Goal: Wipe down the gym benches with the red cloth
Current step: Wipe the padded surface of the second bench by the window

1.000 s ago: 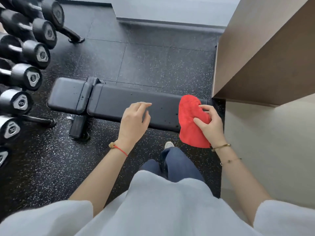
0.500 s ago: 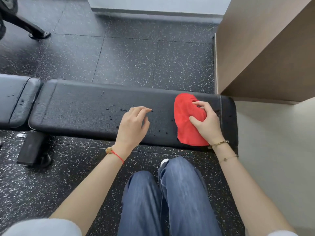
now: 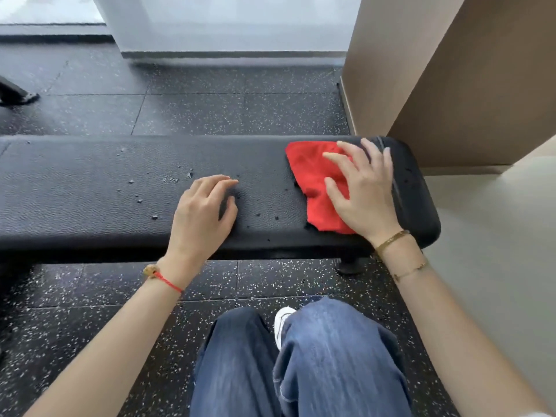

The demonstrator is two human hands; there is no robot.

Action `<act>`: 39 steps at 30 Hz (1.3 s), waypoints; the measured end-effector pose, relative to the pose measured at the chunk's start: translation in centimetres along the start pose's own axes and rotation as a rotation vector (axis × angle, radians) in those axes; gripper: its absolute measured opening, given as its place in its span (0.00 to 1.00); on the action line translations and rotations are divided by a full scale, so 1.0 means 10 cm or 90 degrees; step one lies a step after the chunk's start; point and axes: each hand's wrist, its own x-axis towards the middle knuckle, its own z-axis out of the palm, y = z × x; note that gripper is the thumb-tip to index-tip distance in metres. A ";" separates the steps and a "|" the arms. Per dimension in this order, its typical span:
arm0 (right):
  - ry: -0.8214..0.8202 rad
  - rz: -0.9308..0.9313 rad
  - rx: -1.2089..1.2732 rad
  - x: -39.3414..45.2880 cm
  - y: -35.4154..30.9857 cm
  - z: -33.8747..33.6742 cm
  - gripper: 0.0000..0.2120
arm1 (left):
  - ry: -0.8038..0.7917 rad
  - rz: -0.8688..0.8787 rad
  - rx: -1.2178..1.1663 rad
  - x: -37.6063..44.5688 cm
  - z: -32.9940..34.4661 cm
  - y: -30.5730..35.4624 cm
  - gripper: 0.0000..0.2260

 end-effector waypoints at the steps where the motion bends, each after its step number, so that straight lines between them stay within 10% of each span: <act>1: -0.046 -0.021 0.008 0.02 -0.05 0.03 0.22 | 0.002 0.003 0.003 -0.01 0.01 0.00 0.12; 5: -0.230 -0.006 -0.042 0.07 -0.22 0.22 0.28 | -0.004 -0.002 -0.001 -0.04 0.03 -0.01 0.12; 25: -0.232 -0.094 -0.024 -0.21 -0.47 0.28 0.29 | 0.003 -0.009 0.005 -0.07 0.08 -0.03 0.14; 33: -0.206 0.196 -0.101 0.01 0.42 0.12 0.27 | 0.010 -0.006 0.000 -0.07 0.07 -0.05 0.14; 39: -0.229 0.149 -0.056 0.17 0.17 0.21 0.27 | 0.005 -0.007 -0.004 -0.07 0.06 -0.04 0.14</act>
